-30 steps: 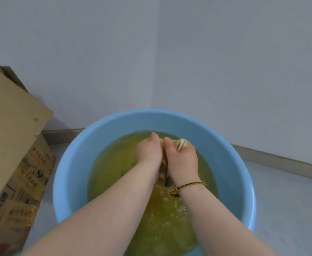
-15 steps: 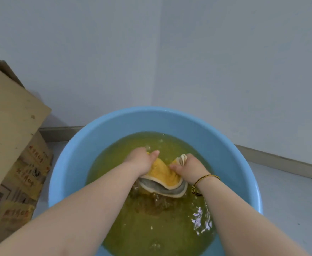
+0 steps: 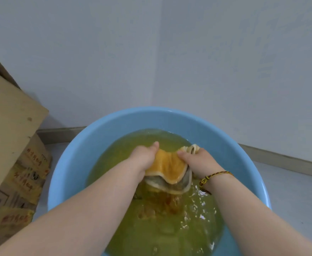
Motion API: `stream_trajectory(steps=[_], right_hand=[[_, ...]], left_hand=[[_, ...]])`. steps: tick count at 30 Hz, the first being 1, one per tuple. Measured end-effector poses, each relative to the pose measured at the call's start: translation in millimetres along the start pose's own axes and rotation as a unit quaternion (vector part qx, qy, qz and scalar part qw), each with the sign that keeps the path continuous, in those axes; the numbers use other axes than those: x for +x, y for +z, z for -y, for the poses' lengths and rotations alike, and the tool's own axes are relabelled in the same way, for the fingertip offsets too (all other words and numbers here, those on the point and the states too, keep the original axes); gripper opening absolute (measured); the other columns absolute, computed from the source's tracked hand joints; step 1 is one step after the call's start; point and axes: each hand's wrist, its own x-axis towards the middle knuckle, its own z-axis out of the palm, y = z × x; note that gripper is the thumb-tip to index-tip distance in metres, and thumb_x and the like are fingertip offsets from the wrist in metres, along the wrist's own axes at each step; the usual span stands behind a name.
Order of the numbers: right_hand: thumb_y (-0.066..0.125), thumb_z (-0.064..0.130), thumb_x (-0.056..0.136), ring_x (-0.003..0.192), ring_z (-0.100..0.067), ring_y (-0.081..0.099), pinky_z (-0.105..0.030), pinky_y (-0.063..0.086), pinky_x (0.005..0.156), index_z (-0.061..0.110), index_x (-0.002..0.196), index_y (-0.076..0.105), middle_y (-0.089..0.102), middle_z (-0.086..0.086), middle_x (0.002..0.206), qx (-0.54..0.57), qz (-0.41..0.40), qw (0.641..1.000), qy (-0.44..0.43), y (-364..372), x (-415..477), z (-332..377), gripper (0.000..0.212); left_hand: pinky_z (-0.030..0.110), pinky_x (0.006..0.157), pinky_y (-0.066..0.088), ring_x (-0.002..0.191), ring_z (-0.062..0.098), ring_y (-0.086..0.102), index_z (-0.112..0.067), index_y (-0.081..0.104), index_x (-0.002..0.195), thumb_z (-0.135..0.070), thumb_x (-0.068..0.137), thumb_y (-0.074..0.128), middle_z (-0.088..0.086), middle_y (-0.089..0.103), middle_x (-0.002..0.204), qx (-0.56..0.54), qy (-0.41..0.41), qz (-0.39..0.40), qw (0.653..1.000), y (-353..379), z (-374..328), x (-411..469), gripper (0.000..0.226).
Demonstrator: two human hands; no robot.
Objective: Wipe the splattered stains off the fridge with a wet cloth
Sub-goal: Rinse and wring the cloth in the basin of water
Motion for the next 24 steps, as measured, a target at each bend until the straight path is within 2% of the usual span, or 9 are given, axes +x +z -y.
stream_trajectory(steps=[2,5,9,12,14,17,19,21,24], right_hand=[[0.058,0.024,0.088,0.069,-0.012,0.051,-0.025,0.04,0.071,0.015,0.078,0.048,0.052,0.002,0.074,0.036,-0.043,0.997,-0.05,8.2,-8.5,8.8,0.017],[0.058,0.028,0.087,0.06,-0.009,0.045,-0.024,0.036,0.055,0.02,0.07,0.039,0.046,0.007,0.066,0.024,-0.099,0.989,-0.106,26.1,-13.7,13.0,0.027],[0.051,0.03,0.092,0.075,-0.019,0.044,-0.024,0.031,0.066,0.017,0.067,0.037,0.041,0.004,0.063,0.066,-0.174,0.979,-0.079,24.2,0.0,12.4,0.031],[0.05,0.028,0.092,0.062,-0.018,0.042,-0.025,0.027,0.057,0.019,0.062,0.035,0.042,0.005,0.059,0.084,-0.172,0.977,-0.1,30.0,-12.8,10.5,0.035],[0.051,0.027,0.091,0.055,-0.011,0.041,-0.028,0.029,0.054,0.019,0.062,0.036,0.044,0.006,0.059,0.082,-0.163,0.973,-0.139,31.8,-25.0,12.0,0.034],[0.051,0.028,0.092,0.062,-0.019,0.042,-0.024,0.032,0.063,0.018,0.061,0.035,0.041,0.004,0.058,0.069,-0.163,0.977,-0.122,17.5,-14.9,15.0,0.036],[0.049,0.029,0.092,0.069,-0.021,0.043,-0.025,0.033,0.065,0.018,0.061,0.036,0.041,0.003,0.061,0.064,-0.14,0.986,-0.063,4.2,-4.0,14.3,0.036],[0.049,0.03,0.092,0.061,-0.018,0.045,-0.027,0.035,0.058,0.016,0.063,0.04,0.043,0.001,0.062,0.087,-0.131,0.987,-0.039,-6.0,0.4,11.4,0.034],[0.054,0.024,0.089,0.061,-0.009,0.046,-0.02,0.039,0.06,0.015,0.078,0.048,0.049,0.002,0.069,0.082,-0.121,0.98,-0.133,-7.3,-12.2,10.3,0.015]], left_hand=[[0.038,0.099,0.038,0.12,0.034,0.045,-0.003,0.04,0.134,-0.045,0.095,0.034,0.015,0.045,0.136,-0.039,0.024,-0.032,0.998,3.0,-11.4,-3.9,0.057],[0.039,0.096,0.043,0.11,0.034,0.053,0.001,0.055,0.115,-0.041,0.097,0.031,0.02,0.057,0.121,-0.066,0.075,-0.072,0.992,10.3,-19.9,-13.9,0.052],[0.032,0.078,0.039,0.105,0.032,0.055,0.001,0.06,0.092,-0.031,0.099,0.03,0.022,0.061,0.111,-0.019,0.179,-0.093,0.979,24.8,-26.9,-34.7,0.044],[0.034,0.079,0.035,0.109,0.035,0.052,0.007,0.059,0.099,-0.027,0.099,0.029,0.025,0.058,0.115,-0.037,0.186,-0.128,0.974,20.4,-30.0,-33.2,0.045],[0.037,0.078,0.038,0.104,0.04,0.052,0.007,0.057,0.081,-0.022,0.098,0.031,0.032,0.057,0.11,-0.089,0.193,-0.14,0.967,18.2,-27.6,-31.7,0.043],[0.037,0.079,0.042,0.088,0.034,0.054,-0.011,0.05,0.067,-0.022,0.097,0.035,0.022,0.058,0.089,-0.154,0.198,-0.085,0.964,27.1,-23.8,-47.1,0.036],[0.036,0.087,0.044,0.092,0.026,0.056,-0.019,0.049,0.071,-0.029,0.097,0.037,0.009,0.058,0.091,-0.166,0.181,-0.021,0.969,34.0,-20.6,-52.2,0.03],[0.035,0.087,0.044,0.089,0.023,0.056,-0.015,0.049,0.075,-0.041,0.095,0.038,0.009,0.056,0.091,-0.173,0.162,0.032,0.971,34.0,-18.8,-48.2,0.034],[0.031,0.072,0.045,0.077,0.021,0.055,-0.009,0.05,0.092,-0.068,0.073,0.053,0.011,0.054,0.087,-0.221,0.138,0.1,0.96,28.7,-20.9,-43.2,0.062]])
